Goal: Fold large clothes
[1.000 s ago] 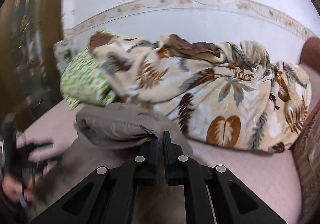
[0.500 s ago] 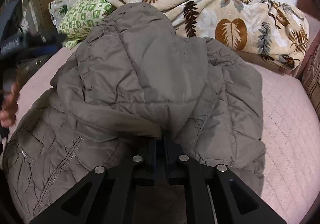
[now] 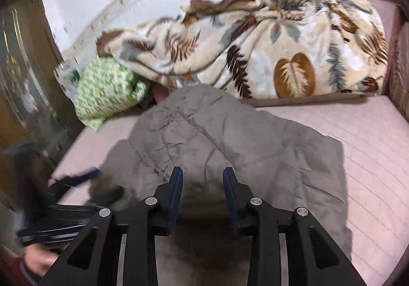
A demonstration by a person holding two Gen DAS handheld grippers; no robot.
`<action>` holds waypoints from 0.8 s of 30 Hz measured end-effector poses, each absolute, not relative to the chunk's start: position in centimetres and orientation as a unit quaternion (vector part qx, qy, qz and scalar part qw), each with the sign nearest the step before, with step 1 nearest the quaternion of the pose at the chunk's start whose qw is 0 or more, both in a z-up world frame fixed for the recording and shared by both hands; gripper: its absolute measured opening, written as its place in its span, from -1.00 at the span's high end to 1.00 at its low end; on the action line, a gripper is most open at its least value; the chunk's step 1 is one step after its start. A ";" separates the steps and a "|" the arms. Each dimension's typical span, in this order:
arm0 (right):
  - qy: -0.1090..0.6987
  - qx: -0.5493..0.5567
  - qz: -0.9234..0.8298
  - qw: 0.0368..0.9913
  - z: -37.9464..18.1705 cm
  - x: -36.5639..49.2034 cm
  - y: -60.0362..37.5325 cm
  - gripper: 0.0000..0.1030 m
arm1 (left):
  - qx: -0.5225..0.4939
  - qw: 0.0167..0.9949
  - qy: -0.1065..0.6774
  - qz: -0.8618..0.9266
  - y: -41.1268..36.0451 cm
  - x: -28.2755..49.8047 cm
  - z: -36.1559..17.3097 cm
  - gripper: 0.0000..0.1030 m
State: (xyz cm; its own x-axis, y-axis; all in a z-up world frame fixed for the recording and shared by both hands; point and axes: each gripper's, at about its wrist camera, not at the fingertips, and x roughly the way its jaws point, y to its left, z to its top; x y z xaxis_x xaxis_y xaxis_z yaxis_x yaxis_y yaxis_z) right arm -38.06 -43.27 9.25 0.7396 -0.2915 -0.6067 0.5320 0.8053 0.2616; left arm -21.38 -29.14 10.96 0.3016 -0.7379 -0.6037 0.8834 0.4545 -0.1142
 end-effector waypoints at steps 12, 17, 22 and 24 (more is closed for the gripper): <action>0.366 0.255 -0.198 0.873 0.9 -35.3 -43.1 0.30 | 0.207 0.791 0.380 -0.433 -33.8 -19.5 3.5 -0.78; 0.369 0.252 -0.197 0.873 1.1 -35.3 -43.3 0.30 | 0.192 0.790 0.376 -0.443 -33.1 -19.5 3.9 -0.78; 0.338 0.264 -0.187 0.884 4.7 -36.0 -42.8 0.31 | 0.169 0.795 0.351 -0.465 -31.9 -19.9 5.9 -0.78; 0.318 0.252 -0.186 0.895 6.8 -36.0 -42.8 0.31 | 0.159 0.803 0.328 -0.472 -31.4 -20.2 7.3 -0.78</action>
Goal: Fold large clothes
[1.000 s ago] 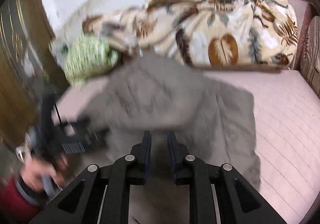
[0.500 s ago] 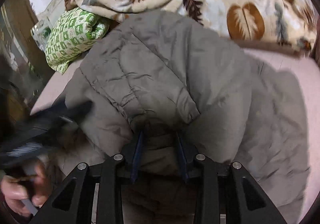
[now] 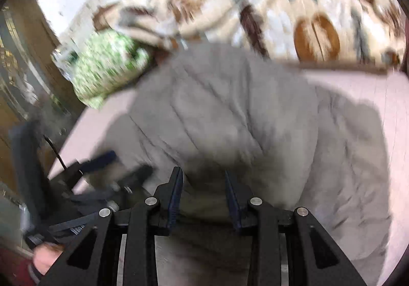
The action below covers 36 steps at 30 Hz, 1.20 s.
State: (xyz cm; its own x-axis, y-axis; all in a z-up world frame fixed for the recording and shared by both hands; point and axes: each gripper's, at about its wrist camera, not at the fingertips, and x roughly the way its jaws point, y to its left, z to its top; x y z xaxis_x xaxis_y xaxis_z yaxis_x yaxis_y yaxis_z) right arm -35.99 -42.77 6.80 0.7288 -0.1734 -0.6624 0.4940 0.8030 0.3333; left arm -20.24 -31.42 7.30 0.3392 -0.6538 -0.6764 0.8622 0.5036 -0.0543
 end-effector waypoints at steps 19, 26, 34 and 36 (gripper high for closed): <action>0.399 0.242 -0.204 0.861 3.2 -28.5 -46.1 0.31 | 0.163 0.793 0.367 -0.458 -31.6 -18.5 5.9 -0.78; 0.346 0.204 -0.251 0.881 7.4 -33.5 -44.9 0.31 | 0.166 0.788 0.362 -0.469 -31.7 -19.5 6.1 -0.78; 0.391 0.214 -0.273 0.853 3.2 -33.8 -45.8 0.30 | 0.197 0.782 0.373 -0.459 -32.5 -19.8 4.5 -0.78; 0.396 0.220 -0.270 0.850 2.6 -33.6 -46.1 0.30 | 0.195 0.784 0.370 -0.459 -32.4 -19.9 4.7 -0.78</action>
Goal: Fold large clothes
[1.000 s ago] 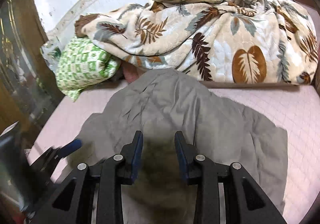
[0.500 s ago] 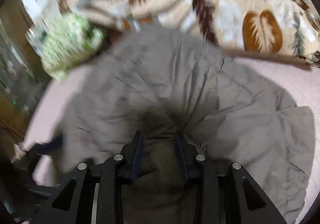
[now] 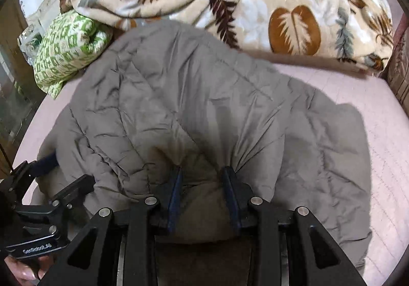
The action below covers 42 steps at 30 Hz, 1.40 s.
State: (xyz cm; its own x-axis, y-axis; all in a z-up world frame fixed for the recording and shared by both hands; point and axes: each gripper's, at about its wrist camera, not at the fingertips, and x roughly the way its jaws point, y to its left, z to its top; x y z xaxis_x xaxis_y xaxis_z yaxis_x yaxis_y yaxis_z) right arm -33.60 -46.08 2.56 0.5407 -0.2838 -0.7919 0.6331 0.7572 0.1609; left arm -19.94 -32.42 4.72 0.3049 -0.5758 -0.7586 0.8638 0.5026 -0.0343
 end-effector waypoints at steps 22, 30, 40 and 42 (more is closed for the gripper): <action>0.365 0.231 -0.229 0.872 7.0 -42.3 -36.2 0.21 | 0.171 0.780 0.353 -0.487 -28.7 -22.9 10.2 -0.78; 0.369 0.262 -0.227 0.863 6.3 -47.0 -34.6 0.20 | 0.164 0.757 0.439 -0.454 -26.6 -21.6 6.1 -0.78; 0.400 0.256 -0.222 0.852 3.8 -50.3 -31.5 0.20 | 0.170 0.753 0.460 -0.440 -21.6 -25.3 4.1 -0.78; 0.407 0.252 -0.224 0.849 3.2 -50.7 -30.9 0.20 | 0.170 0.750 0.463 -0.440 -20.7 -26.4 3.7 -0.78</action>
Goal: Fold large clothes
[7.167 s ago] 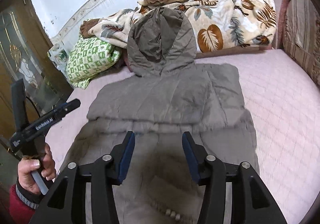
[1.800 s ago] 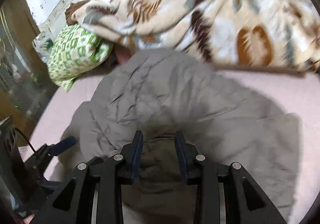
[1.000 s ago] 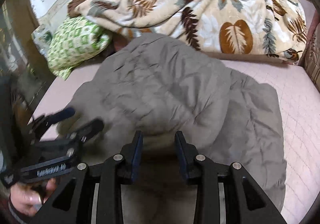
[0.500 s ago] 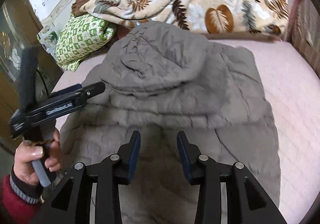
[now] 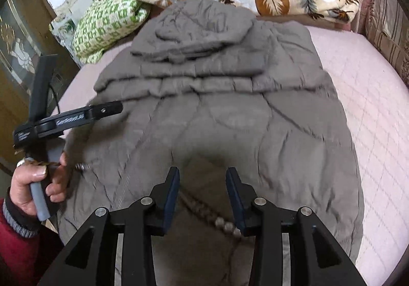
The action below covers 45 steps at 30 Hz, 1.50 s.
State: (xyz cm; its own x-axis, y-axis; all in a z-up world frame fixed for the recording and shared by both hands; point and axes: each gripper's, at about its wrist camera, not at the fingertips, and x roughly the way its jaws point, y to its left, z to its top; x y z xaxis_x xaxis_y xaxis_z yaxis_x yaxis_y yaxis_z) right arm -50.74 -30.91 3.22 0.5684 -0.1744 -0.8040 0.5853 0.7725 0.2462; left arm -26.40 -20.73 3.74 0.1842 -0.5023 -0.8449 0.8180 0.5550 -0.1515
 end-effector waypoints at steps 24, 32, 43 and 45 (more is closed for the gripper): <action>0.424 0.234 -0.225 0.845 0.6 -53.9 -26.7 0.08 | 0.204 0.770 0.421 -0.434 -12.8 -34.4 2.9 -0.78; 0.418 0.236 -0.230 0.847 0.0 -54.7 -25.8 0.00 | 0.191 0.760 0.438 -0.440 -10.4 -35.3 2.0 -0.78; 0.402 0.235 -0.232 0.854 -0.1 -56.3 -24.5 -0.11 | 0.198 0.765 0.427 -0.440 -9.3 -36.4 1.4 -0.82; 0.393 0.236 -0.229 0.858 -0.4 -57.0 -24.2 -0.14 | 0.197 0.765 0.426 -0.441 -9.1 -36.5 1.2 -0.85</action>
State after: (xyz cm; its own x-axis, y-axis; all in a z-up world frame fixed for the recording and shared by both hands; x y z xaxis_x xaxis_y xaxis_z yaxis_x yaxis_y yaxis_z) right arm -56.98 -24.25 -0.40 0.5855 -0.2073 -0.7837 0.5794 0.7832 0.2257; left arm -36.54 -9.05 1.23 0.2474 -0.5070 -0.8257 0.8430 0.5327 -0.0745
